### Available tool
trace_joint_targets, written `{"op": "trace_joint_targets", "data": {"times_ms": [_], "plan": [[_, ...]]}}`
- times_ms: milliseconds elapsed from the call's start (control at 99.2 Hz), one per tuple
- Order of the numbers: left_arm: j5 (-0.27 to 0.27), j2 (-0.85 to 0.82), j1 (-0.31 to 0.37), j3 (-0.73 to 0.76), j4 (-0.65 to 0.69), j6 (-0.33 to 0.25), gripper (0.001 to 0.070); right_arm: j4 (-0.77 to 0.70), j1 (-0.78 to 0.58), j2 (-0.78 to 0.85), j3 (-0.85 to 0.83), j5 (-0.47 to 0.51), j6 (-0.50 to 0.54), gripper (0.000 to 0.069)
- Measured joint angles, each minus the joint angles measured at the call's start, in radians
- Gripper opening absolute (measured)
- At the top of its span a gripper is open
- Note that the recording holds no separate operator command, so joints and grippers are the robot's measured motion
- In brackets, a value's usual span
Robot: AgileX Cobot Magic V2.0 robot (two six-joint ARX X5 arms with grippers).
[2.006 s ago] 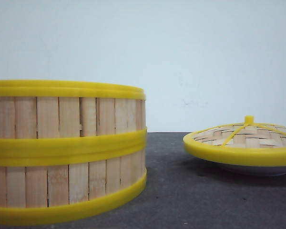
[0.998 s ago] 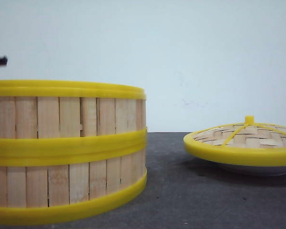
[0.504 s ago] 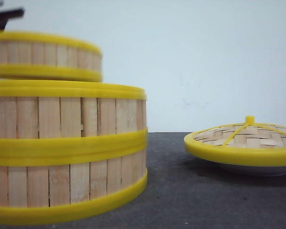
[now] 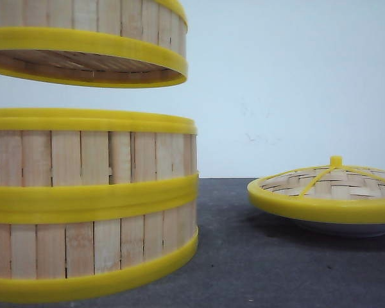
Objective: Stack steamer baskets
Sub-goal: 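Lift the basket with the left gripper and set it atop the stack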
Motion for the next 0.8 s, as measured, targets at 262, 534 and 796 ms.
{"op": "trace_joint_targets", "data": {"times_ms": [262, 534, 796], "plan": [[0.014, -0.105, -0.029, -0.187, 0.095, -0.014, 0.0023, 0.0, 0.0, 0.0, 0.0, 0.0, -0.002, 0.0421], [0.072, -0.084, -0.031, -0.224, 0.143, -0.019, 0.0023, 0.0, 0.0, 0.0, 0.0, 0.0, -0.005, 0.0421], [0.05, -0.037, -0.031, -0.226, 0.169, -0.02, 0.0023, -0.001, 0.0, 0.0, 0.0, -0.016, -0.006, 0.0421]]}}
